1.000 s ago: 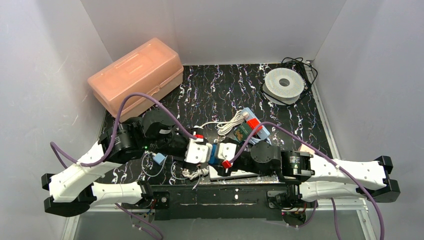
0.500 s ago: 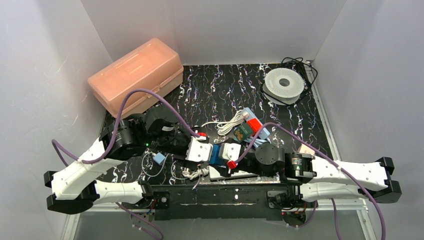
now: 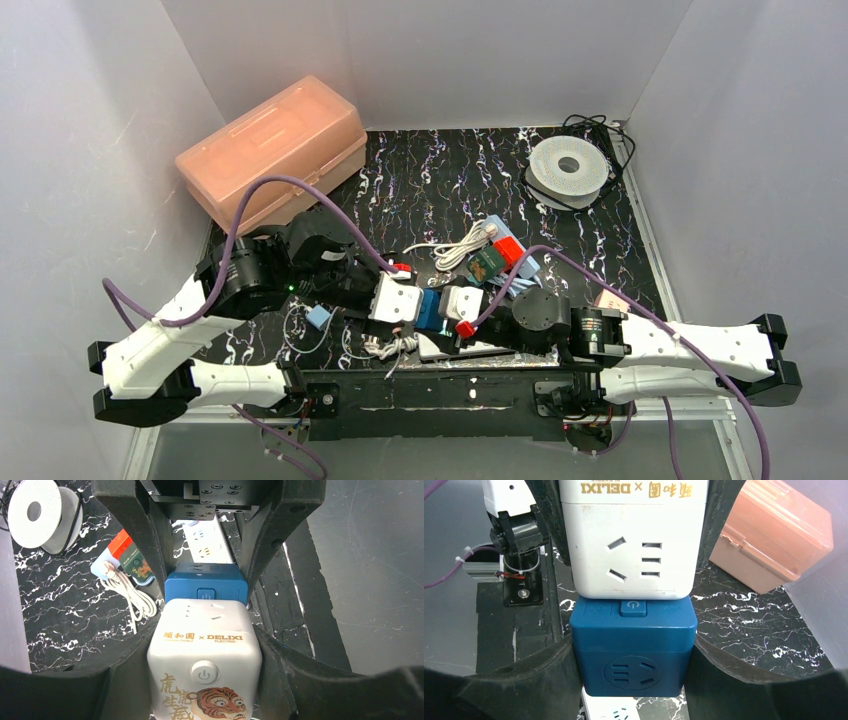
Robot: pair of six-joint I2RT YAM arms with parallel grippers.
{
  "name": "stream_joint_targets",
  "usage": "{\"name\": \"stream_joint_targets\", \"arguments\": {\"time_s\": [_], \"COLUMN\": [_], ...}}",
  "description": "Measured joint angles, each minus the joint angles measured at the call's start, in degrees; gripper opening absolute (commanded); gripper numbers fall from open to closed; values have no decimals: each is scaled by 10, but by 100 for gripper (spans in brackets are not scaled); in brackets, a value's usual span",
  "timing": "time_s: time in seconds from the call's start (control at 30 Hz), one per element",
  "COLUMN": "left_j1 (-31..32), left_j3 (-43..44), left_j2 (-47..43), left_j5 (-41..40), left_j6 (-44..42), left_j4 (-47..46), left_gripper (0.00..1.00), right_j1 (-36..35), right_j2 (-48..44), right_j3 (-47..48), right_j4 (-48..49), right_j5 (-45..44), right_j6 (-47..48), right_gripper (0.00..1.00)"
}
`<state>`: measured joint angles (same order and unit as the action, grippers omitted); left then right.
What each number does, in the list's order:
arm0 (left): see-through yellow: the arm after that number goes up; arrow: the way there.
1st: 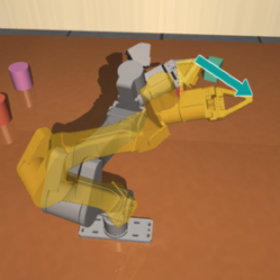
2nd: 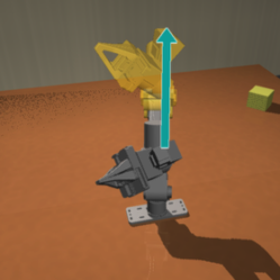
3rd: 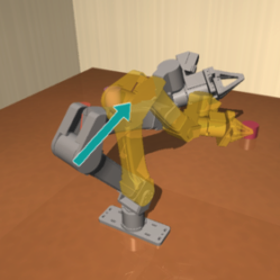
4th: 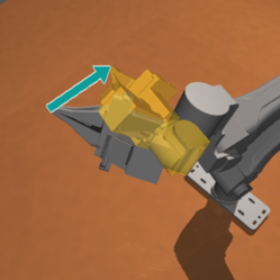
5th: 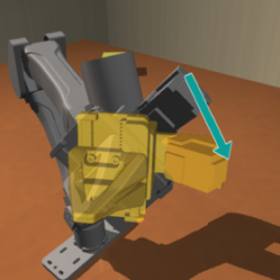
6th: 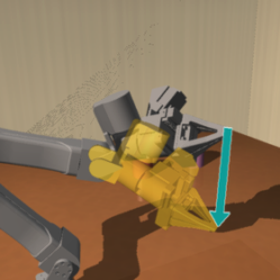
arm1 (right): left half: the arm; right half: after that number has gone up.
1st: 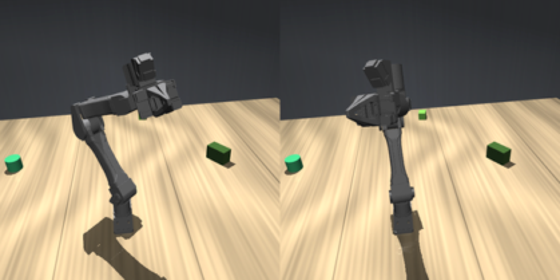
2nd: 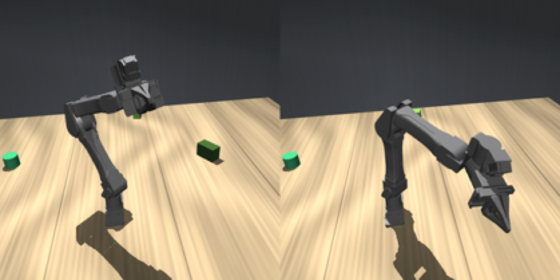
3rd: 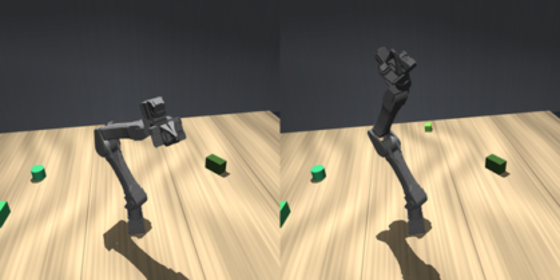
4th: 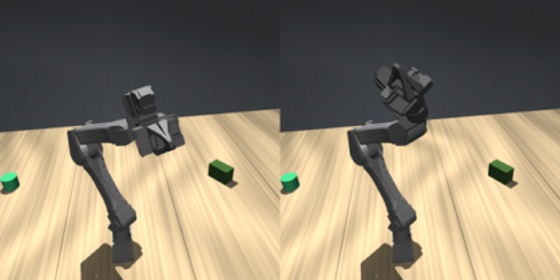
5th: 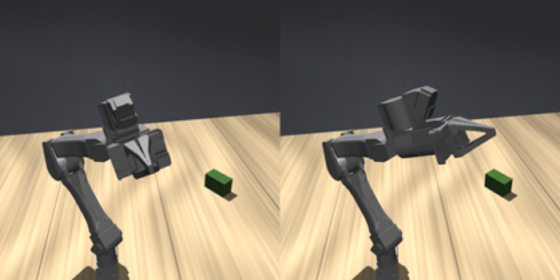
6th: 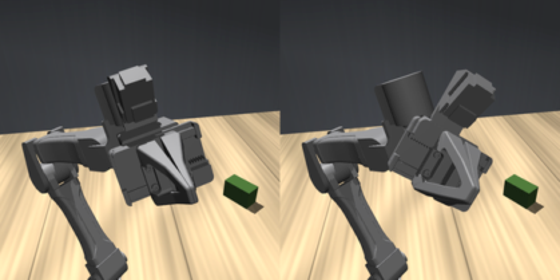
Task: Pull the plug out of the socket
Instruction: Remove the plug from the socket.
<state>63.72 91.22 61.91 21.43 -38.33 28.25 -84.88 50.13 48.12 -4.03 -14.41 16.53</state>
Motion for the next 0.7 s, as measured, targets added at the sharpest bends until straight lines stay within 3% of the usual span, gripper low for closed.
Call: {"name": "stream_joint_targets", "arguments": {"time_s": [0.7], "left_j1": [2], "left_j3": [55], "left_j2": [30], "left_j5": [-3], "left_j6": [7], "left_j4": [43], "left_gripper": [0], "right_j1": [0], "right_j2": [-3], "right_j3": [-14], "right_j4": [38], "right_j5": [0], "right_j6": [-29], "right_gripper": [1]}}
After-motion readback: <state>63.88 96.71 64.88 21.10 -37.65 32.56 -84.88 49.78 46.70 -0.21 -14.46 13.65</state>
